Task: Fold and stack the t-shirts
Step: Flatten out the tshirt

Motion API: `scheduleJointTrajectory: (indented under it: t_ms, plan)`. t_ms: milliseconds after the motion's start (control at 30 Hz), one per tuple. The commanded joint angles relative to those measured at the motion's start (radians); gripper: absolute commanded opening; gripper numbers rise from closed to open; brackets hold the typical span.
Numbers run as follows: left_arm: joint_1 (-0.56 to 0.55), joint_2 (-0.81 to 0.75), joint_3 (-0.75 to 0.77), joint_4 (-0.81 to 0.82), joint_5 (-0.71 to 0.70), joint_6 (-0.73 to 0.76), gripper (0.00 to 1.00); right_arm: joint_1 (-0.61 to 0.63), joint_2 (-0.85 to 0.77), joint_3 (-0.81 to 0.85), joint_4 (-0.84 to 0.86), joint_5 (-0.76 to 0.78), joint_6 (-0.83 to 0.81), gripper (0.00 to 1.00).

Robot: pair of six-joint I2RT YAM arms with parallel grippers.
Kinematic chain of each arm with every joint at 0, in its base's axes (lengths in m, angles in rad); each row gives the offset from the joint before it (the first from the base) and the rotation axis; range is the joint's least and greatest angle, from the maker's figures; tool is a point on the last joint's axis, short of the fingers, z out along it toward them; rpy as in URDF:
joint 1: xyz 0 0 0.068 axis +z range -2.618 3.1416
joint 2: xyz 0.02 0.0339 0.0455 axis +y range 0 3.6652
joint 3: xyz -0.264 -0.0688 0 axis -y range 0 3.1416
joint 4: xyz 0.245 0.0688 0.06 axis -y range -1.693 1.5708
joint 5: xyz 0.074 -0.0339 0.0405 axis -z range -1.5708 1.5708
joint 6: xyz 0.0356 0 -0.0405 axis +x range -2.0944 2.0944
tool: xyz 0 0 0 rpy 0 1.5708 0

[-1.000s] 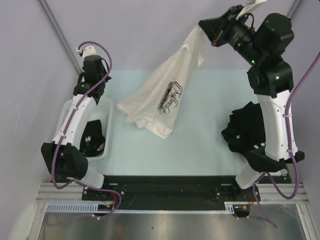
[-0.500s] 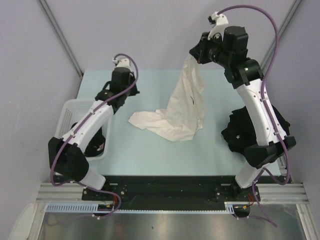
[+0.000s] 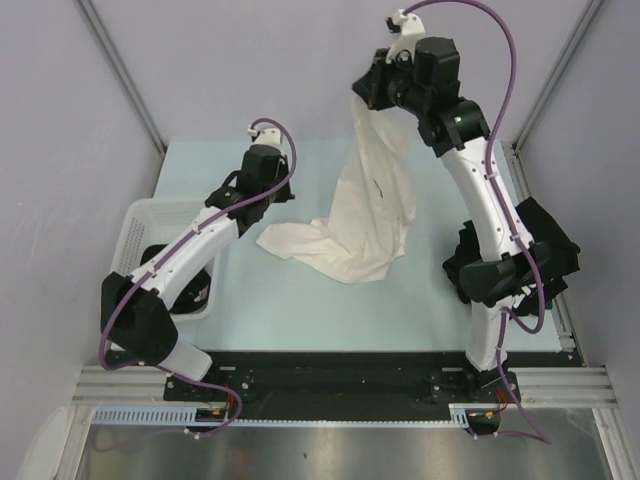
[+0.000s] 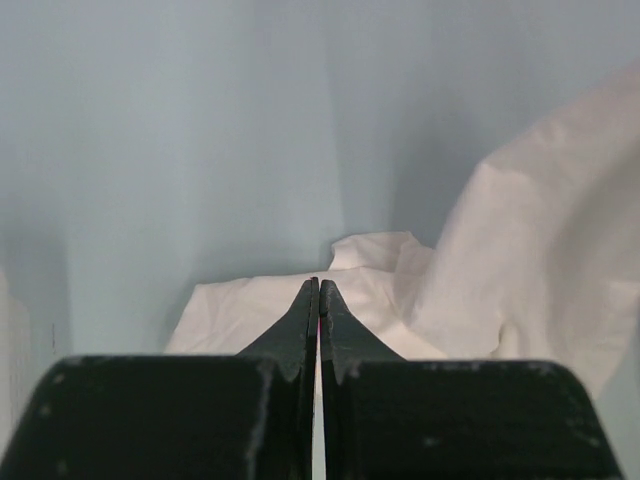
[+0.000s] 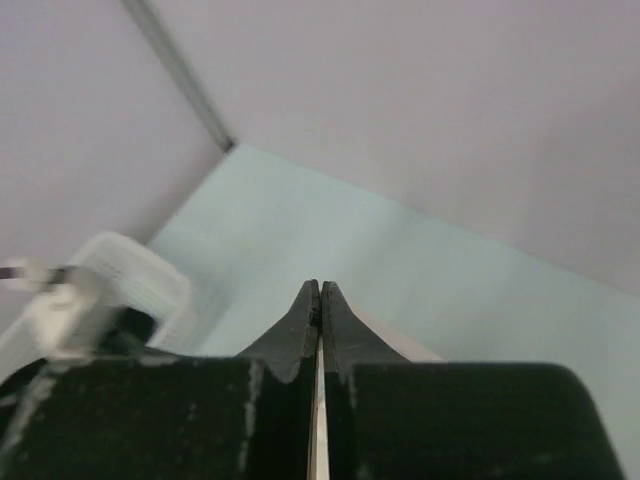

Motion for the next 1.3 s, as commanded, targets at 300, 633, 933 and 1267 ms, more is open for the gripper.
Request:
scheduleJointTrajectory:
  t_ms: [300,633,933,1267]
  plan:
    - [-0.001,-0.051,-0.041,-0.014,-0.188,0.066,0.00,0.268,-0.080,0.095,0.129,-0.077,-0.003,0.00]
    - [-0.001,-0.108,-0.087,-0.023,-0.163,0.049,0.00,-0.248,-0.055,-0.004,0.101,0.002,-0.073,0.00]
    - [-0.003,-0.113,-0.113,-0.014,-0.098,0.028,0.00,-0.421,-0.095,-0.060,0.109,-0.003,-0.060,0.00]
    - [-0.047,-0.047,-0.079,-0.006,-0.068,0.008,0.00,-0.274,-0.103,-0.090,0.132,-0.059,-0.010,0.00]
